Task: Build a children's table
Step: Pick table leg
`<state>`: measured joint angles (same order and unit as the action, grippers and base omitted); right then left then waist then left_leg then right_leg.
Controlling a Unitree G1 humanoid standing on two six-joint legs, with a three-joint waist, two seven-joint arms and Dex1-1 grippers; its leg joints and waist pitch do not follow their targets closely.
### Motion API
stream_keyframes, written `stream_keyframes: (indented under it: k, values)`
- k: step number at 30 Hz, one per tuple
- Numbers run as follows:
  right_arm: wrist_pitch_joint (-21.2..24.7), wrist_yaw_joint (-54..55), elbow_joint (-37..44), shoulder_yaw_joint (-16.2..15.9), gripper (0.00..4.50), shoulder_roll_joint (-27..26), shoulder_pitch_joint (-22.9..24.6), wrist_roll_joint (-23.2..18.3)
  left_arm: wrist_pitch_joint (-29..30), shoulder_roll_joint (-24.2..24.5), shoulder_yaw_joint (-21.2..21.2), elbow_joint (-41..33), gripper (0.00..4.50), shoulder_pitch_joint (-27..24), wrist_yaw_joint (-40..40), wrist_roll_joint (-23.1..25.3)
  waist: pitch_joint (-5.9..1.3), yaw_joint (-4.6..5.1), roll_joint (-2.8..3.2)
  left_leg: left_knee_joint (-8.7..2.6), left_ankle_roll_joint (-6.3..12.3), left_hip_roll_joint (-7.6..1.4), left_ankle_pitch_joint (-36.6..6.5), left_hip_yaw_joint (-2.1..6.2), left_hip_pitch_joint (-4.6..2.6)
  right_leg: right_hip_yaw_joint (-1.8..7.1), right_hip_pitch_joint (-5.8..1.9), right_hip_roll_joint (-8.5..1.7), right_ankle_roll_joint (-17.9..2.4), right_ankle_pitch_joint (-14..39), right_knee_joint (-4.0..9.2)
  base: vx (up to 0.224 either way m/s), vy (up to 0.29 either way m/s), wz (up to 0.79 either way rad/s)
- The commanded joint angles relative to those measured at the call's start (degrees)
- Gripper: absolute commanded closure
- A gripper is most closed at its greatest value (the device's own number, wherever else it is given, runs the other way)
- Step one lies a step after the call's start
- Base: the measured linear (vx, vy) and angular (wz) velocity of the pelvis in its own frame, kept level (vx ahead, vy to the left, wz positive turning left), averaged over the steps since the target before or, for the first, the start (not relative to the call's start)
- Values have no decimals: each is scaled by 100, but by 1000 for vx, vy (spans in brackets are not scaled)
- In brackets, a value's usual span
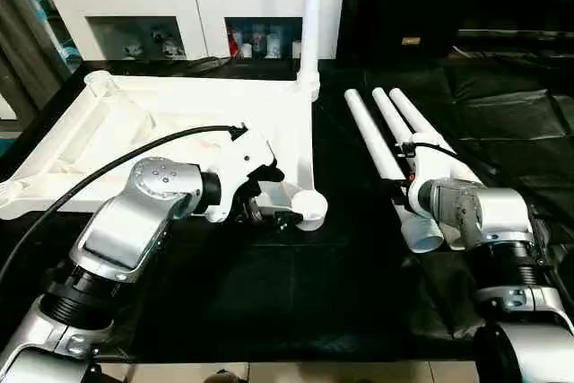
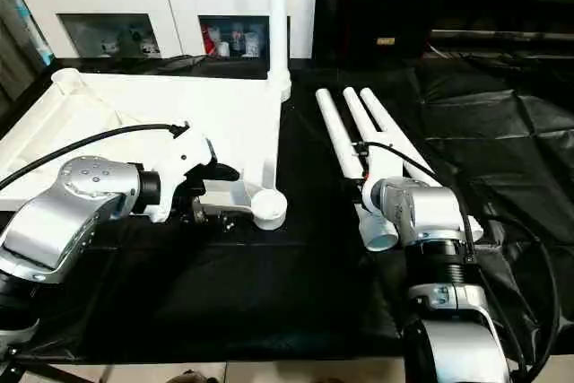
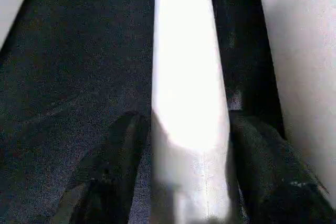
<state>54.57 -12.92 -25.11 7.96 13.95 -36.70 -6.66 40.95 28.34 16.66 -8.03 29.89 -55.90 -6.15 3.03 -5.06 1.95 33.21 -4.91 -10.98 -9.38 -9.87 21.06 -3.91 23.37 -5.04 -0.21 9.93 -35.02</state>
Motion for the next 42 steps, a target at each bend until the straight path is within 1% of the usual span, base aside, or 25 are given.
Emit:
stream_keyframes:
  k: [1, 2, 3, 5, 7, 8, 11, 14, 21, 26, 27, 28, 29, 30, 31, 32, 33, 34, 35, 36, 37, 38, 40, 41, 42]
  values:
    - [87, 45, -226, 117, 233, -60, 42, -96, -8, -8, 7, -22, 0, 32, 128, 21, -393, -7, -51, -347, -101, -92, -1180, 12, -44, 226, -305, -238, -989, 1382, 402, 0, 0, 0]
    - [69, 50, -258, 150, 246, -46, 53, -127, -12, -55, -8, 9, 0, 35, 227, 41, -404, -19, -86, -347, -89, -100, -1117, 16, -44, 227, -314, -245, -975, 1362, 385, 0, 0, 0]
    - [41, 45, -265, 134, 246, -30, 83, -121, -22, -91, -30, 20, 0, 24, 286, 44, -394, -10, -130, -349, -70, -103, -1111, 6, -41, 227, -306, -243, -963, 1376, 400, 0, 0, 0]
    - [2, 55, -252, 137, 262, -18, 153, -129, -31, -167, -91, 23, 0, -25, 447, 66, -400, -10, -150, -346, -72, -105, -1087, 2, -40, 227, -307, -243, -943, 1368, 396, 0, 0, 0]
    - [-9, 64, -230, 162, 266, -24, 183, -143, -21, -223, -144, 16, 0, -59, 537, 54, -405, -13, -140, -349, -85, -108, -1077, 9, -47, 224, -301, -240, -925, 1316, 394, 0, 0, 0]
    - [-29, 68, -204, 197, 266, -35, 217, -158, -29, -289, -192, 8, 0, -109, 638, 40, -401, 2, -200, -351, -84, -109, -1102, 3, -38, 223, -304, -232, -920, 1300, 396, 0, 0, 0]
    - [-31, 74, -78, 285, 267, -76, 287, -212, -22, -369, -223, -67, 0, -233, 774, 12, -407, -15, -195, -350, -82, -114, -1083, 7, -44, 229, -302, -248, -896, 1318, 391, 0, 0, 0]
    - [-77, 96, -65, 327, 268, -106, 281, -244, -33, -410, -229, -76, 0, -274, 860, -9, -407, -8, -217, -354, -97, -114, -1105, 7, -47, 225, -297, -233, -906, 1235, 387, 0, 0, 0]
    - [-328, 192, -79, 454, 268, -155, 228, -327, -126, -571, -381, 46, 0, -216, 1102, -53, -391, -1, -221, -359, -117, -108, -1223, 11, -45, 224, -293, -239, -848, 1441, 415, 0, 0, 0]
    - [-482, 215, -57, 502, 268, -165, 200, -331, -181, -682, -474, 160, 0, -152, 1274, -45, -405, -4, -224, -347, -101, -105, -1140, 7, -45, 224, -294, -233, -852, 1304, 404, 0, 0, 0]
    - [-681, 235, 10, 559, 268, -196, 194, -358, -238, -760, -550, 249, 0, -97, 1426, -21, -407, -4, -225, -347, -85, -104, -1116, 6, -32, 224, -301, -235, -859, 1255, 399, 0, 0, 0]
    - [-961, 249, 101, 649, 268, -263, 193, -434, -276, -965, -783, 454, 0, 40, 1720, -71, -412, -10, -188, -340, -96, -105, -1113, 11, -39, 225, -296, -240, -872, 1215, 392, 0, 0, 0]
    - [-1131, 259, 136, 702, 268, -301, 187, -485, -304, -1086, -920, 587, 0, 124, 1891, -103, -414, -7, -212, -333, -92, -100, -1106, 2, -36, 225, -305, -236, -875, 1158, 404, 0, 0, 0]
    - [-1166, 261, 143, 713, 268, -309, 186, -495, -310, -1111, -948, 614, 0, 141, 1926, -109, -421, -8, -222, -331, -72, -98, -1071, 4, -32, 224, -314, -232, -898, 1084, 392, 0, 0, 0]
    - [-1277, 276, 164, 746, 268, -328, 173, -516, -321, -1189, -1042, 702, 0, 210, 2010, -153, -426, -17, -252, -331, -30, -99, -1010, 7, -23, 217, -322, -236, -926, 1003, 384, 0, 0, 0]
    - [-1416, 295, 191, 786, 268, -352, 156, -543, -335, -1286, -1158, 811, 0, 296, 2114, -208, -417, -14, -244, -328, -18, -92, -1012, -2, -15, 220, -317, -235, -944, 1005, 379, 0, 0, 0]
    - [-1434, 294, 194, 790, 268, -354, 154, -546, -332, -1299, -1175, 822, 0, 307, 2127, -220, -432, -31, -234, -324, 9, -103, -974, 9, -30, 215, -321, -243, -957, 970, 377, 0, 0, 0]
    - [-1731, 274, 250, 858, 268, -385, 120, -595, -283, -1515, -1455, 994, 0, 491, 2332, -407, -420, -20, -258, -317, 41, -89, -956, -11, -8, 221, -319, -236, -982, 942, 375, 0, 0, 0]
    - [-2317, 213, 348, 1011, 268, -429, 63, -695, -153, -1814, -1826, 1173, 0, 753, 2481, -779, -430, -23, -327, -304, 45, -89, -937, -30, -10, 223, -327, -250, -1013, 920, 377, 0, 0, 0]
    - [-2500, 176, 387, 1057, 268, -443, 49, -733, -108, -1904, -1938, 1221, 0, 831, 2520, -900, -446, -68, -279, -290, 88, -98, -856, -27, -25, 226, -310, -269, -1102, 791, 356, 0, 0, 0]
    - [-2784, 46, 486, 1145, 268, -488, 39, -848, -20, -2019, -2069, 1263, 0, 934, 2528, -1081, -446, -75, -293, -291, 165, -107, -757, -7, 5, 212, -329, -255, -1123, 643, 324, 0, 0, 0]
    - [-2967, -106, 643, 1226, 268, -554, 38, -997, 100, -2123, -2172, 1253, 0, 1014, 2488, -1281, -449, -81, -303, -266, 273, -97, -701, -25, 10, 218, -325, -256, -1164, 482, 311, 0, 0, 0]
    - [-3090, -234, 761, 1288, 268, -603, 35, -1119, 195, -2206, -2246, 1246, 0, 1080, 2463, -1428, -465, -90, -311, -251, 450, -98, -465, -16, 36, 210, -337, -244, -1220, 208, 268, 0, 0, 0]
    - [-3257, -671, 1122, 1323, 268, -710, 67, -1450, 356, -2391, -2361, 1264, 0, 1247, 2402, -1703, -461, -102, -318, -235, 560, -94, -367, -24, 41, 207, -330, -240, -1272, 89, 263, 0, 0, 0]
    - [-3257, -671, 1122, 1323, 268, -710, 67, -1450, 356, -2391, -2361, 1264, 0, 1247, 2402, -1703, -449, -88, -330, -235, 614, -84, -400, -35, 48, 208, -333, -227, -1299, 97, 272, 0, 0, 0]
